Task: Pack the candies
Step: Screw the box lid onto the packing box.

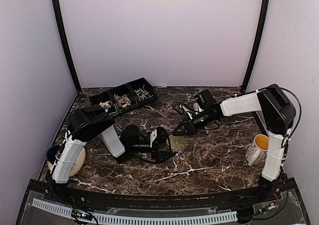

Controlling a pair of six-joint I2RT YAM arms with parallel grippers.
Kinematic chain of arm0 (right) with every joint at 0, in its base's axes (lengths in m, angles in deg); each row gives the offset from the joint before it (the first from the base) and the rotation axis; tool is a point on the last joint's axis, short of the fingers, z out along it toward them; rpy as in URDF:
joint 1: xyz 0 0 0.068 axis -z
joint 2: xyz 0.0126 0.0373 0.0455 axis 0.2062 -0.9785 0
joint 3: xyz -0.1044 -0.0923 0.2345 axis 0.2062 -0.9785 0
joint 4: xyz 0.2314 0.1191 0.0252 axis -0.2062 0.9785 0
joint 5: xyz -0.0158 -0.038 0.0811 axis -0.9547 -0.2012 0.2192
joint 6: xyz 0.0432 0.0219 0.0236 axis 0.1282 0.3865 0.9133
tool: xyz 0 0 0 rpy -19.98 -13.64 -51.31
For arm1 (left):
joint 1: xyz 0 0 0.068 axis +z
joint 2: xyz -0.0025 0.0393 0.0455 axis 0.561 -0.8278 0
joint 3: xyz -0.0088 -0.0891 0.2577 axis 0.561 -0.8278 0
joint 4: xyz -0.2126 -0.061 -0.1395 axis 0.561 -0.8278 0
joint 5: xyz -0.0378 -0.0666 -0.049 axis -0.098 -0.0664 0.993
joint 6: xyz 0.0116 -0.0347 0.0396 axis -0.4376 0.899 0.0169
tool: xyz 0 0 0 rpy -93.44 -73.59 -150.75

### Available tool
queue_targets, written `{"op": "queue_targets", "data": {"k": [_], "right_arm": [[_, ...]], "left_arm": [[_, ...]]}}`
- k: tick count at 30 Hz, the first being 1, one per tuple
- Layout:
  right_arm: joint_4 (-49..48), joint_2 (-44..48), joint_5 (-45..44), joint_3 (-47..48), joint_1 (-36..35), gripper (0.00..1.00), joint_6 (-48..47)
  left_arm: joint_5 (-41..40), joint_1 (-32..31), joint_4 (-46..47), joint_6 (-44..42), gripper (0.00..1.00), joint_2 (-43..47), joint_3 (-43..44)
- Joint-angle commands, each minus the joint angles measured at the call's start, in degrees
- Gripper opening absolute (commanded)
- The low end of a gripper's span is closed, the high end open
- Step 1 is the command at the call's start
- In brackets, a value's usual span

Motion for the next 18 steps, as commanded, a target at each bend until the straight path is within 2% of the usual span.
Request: {"op": "queue_targets", "data": {"k": [1,18], "right_arm": [[1.66,2.59,-0.56,-2.23,0.15,0.22,1.24],[-3.76,10.69,-3.65,-16.06,0.19,0.21,6.62]], "left_arm": [[-1.23,0.08,-10.8,-2.3,0.87,-4.08,-1.03],[-2.36,0.16,-10.92,-1.8,0.87,-4.2,-0.95]]}}
